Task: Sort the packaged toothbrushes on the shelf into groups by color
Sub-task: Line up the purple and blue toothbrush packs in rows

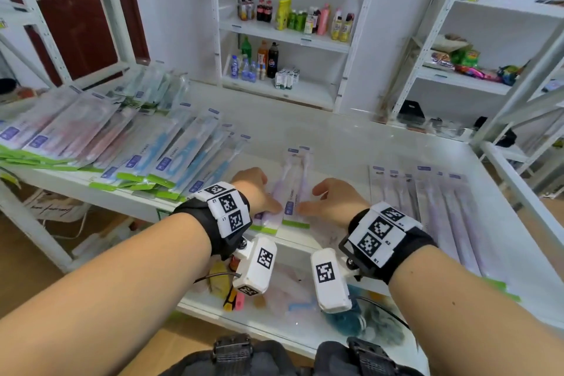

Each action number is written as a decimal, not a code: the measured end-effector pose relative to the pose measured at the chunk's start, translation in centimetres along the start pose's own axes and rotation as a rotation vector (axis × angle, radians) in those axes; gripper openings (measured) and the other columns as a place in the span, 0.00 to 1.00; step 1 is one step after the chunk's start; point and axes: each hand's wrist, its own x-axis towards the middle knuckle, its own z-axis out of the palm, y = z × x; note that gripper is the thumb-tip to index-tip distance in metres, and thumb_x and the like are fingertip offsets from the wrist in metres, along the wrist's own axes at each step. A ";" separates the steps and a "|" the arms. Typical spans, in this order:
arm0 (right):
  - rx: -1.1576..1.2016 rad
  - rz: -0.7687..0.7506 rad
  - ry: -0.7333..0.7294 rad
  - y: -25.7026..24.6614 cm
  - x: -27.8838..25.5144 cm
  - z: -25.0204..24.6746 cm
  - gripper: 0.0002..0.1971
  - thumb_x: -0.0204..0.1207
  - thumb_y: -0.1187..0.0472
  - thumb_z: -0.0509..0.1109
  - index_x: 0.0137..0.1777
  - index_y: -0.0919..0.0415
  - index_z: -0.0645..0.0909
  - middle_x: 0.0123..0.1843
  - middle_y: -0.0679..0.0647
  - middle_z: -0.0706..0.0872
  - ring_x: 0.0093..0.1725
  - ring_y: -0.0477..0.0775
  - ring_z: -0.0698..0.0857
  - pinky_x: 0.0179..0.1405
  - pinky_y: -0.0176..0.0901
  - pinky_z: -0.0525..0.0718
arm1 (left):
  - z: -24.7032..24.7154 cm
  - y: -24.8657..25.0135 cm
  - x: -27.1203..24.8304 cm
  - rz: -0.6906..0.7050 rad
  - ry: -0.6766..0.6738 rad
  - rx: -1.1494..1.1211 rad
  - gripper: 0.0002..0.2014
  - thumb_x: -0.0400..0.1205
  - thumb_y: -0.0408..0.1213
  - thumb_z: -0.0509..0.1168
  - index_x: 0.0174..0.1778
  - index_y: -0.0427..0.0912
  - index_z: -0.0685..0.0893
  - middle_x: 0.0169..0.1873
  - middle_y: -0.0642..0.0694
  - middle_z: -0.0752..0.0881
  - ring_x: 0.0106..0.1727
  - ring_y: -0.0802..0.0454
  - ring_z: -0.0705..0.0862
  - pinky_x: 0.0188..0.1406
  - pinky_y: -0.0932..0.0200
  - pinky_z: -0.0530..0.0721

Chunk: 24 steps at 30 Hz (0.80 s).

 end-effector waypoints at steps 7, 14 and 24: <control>-0.312 0.076 0.003 -2.0 0.6 2.1 0.36 0.54 0.31 0.75 0.53 0.57 0.74 0.49 0.52 0.80 0.48 0.55 0.82 0.53 0.52 0.82 | -1.6 -1.1 0.1 0.006 -0.037 0.149 0.11 0.68 0.36 0.73 0.37 0.46 0.76 0.47 0.45 0.83 0.53 0.47 0.84 0.53 0.55 0.84; -0.299 0.167 -0.050 -1.9 0.5 0.7 0.20 0.66 0.44 0.76 0.38 0.59 0.74 0.40 0.54 0.82 0.41 0.54 0.83 0.37 0.41 0.80 | -2.3 -1.6 0.1 0.007 -0.120 0.205 0.11 0.61 0.37 0.70 0.15 0.44 0.77 0.13 0.52 0.77 0.16 0.53 0.77 0.16 0.69 0.70; -0.186 0.308 0.078 0.2 0.5 0.0 0.32 0.60 0.49 0.81 0.58 0.69 0.76 0.43 0.54 0.80 0.41 0.54 0.81 0.30 0.39 0.73 | -2.1 -2.7 0.3 0.031 -0.068 0.019 0.11 0.62 0.35 0.71 0.36 0.37 0.79 0.25 0.45 0.81 0.26 0.47 0.81 0.23 0.64 0.74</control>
